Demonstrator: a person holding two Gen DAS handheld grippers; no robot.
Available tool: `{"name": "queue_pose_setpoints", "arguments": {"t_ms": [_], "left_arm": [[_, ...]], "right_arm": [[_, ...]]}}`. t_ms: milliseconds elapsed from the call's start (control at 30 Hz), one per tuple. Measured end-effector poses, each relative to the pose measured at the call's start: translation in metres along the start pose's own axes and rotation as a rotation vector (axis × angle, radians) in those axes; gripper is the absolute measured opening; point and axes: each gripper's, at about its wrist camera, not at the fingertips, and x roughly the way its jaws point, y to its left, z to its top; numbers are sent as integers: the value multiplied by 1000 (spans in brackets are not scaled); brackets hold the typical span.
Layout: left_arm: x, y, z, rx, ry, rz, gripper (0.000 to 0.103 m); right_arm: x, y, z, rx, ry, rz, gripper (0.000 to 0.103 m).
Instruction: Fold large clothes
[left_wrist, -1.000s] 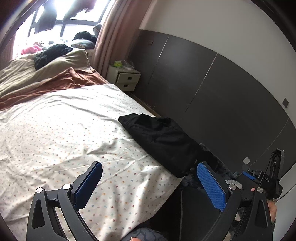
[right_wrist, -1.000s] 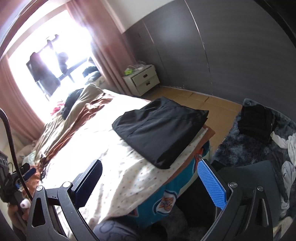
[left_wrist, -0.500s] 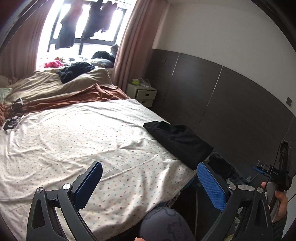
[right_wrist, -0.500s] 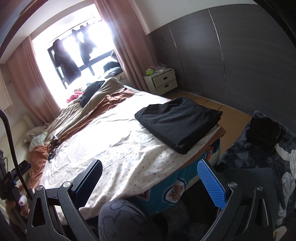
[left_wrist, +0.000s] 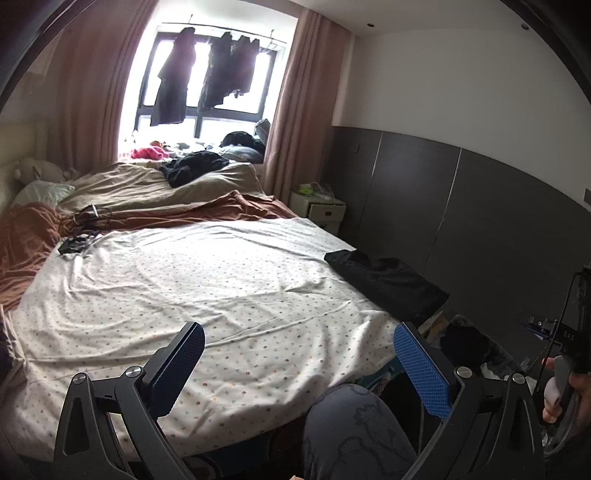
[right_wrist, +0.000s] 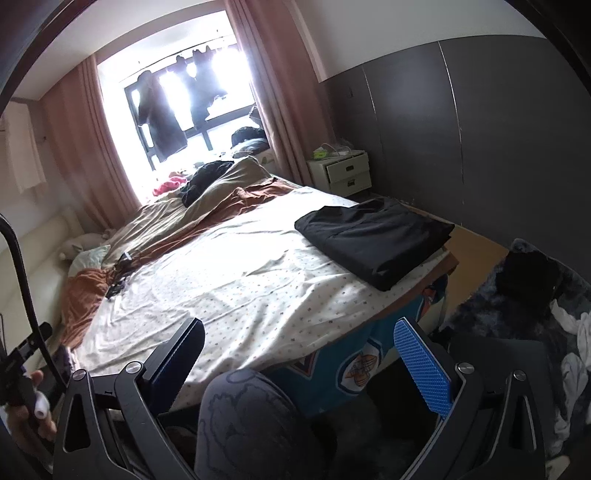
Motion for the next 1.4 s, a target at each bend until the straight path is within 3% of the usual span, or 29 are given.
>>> {"name": "queue_pose_setpoints", "arguments": {"t_ms": [167, 367, 867, 1000, 1400], "left_arm": [[-22, -3, -18, -8, -23, 8, 102], [-48, -12, -38, 19, -62, 60, 102], [-100, -24, -85, 36, -133, 204, 102], [-105, -23, -90, 47, -134, 242, 102], [-98, -14, -88, 29, -129, 259, 102]], "right_arm": [[-11, 16, -20, -48, -22, 12, 103], [-18, 30, -43, -83, -21, 59, 103], [-34, 43, -90, -154, -65, 77, 103], [-31, 47, -93, -162, -69, 96, 103], [-17, 57, -85, -176, -84, 100, 103]]}}
